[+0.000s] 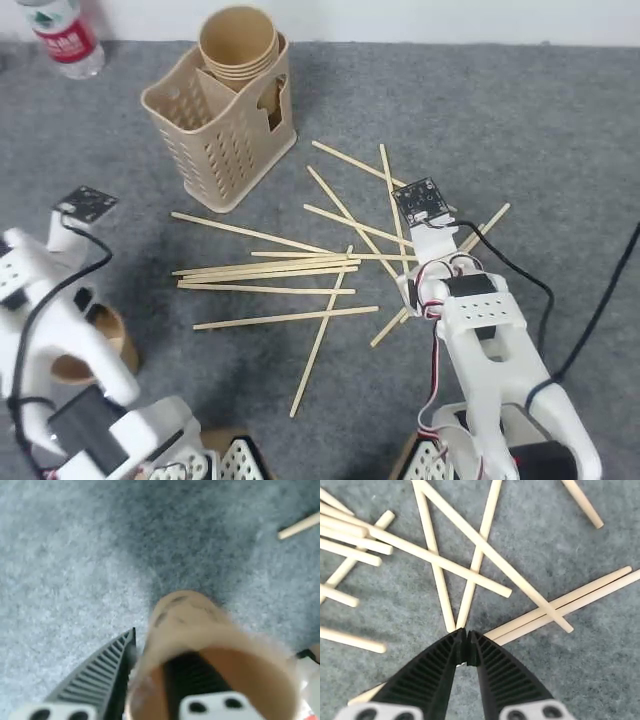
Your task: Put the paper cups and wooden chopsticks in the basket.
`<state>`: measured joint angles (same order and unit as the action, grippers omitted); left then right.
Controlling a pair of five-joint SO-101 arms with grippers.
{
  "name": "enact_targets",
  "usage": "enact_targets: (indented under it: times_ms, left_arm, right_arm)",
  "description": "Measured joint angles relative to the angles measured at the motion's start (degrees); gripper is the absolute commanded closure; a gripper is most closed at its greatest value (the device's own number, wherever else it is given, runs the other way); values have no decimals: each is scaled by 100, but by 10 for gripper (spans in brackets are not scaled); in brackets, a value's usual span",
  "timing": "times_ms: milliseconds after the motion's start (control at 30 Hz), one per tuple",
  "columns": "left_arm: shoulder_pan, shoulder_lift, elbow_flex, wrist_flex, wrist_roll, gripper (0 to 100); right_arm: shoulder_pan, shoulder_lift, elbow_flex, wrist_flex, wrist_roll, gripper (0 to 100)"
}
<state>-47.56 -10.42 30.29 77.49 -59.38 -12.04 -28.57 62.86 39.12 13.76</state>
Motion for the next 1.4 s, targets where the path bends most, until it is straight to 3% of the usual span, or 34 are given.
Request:
enact_targets:
  times_ms: [167, 367, 533, 767, 967, 1233, 1400]
  left_arm:
    - [316, 0, -607, 580, 35, 988]
    - [976, 0, -2787, 2004, 53, 988]
    - [1556, -167, -4440, 2092, 440, 988]
    - [2752, -932, -5749, 2110, 985, 988]
    - [3692, -905, -6497, 818, 2532, 988]
    - [3947, 448, -6558, -1424, 5002, 989]
    - [3956, 1407, -6716, -1952, 6462, 989]
  right_arm:
    - [0, 0, 0, 0, 149, 990]
    - [0, 0, 0, 0, 193, 990]
    - [0, 0, 0, 0, 193, 990]
    - [0, 0, 26, -70, 193, 990]
    - [9, 0, 97, -123, 211, 990]
    - [9, 0, 97, -158, 211, 990]
    - [0, 0, 97, -158, 211, 990]
